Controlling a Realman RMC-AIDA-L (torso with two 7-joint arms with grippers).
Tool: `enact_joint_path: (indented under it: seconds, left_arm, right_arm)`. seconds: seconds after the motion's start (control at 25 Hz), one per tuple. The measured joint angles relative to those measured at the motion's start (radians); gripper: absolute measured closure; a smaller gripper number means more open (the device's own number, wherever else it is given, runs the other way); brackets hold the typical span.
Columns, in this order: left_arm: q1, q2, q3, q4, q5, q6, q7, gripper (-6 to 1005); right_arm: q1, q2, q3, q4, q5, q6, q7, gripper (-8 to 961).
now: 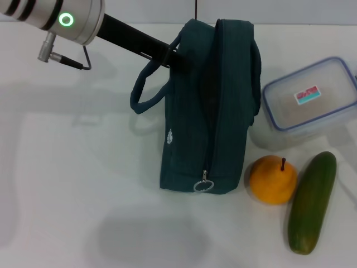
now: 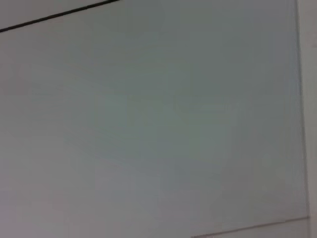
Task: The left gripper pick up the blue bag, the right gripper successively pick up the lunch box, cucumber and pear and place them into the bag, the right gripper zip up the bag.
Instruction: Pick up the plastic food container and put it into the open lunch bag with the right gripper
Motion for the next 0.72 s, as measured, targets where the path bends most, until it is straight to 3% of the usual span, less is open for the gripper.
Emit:
enact_joint_path:
  seconds: [0.72]
  left_arm:
    - [-0.02,-0.006,0.001,-0.023,0.012,-0.054,-0.003,942]
  right_arm:
    - [0.024,0.002,0.095,0.036,0.011,-0.176,0.032,846]
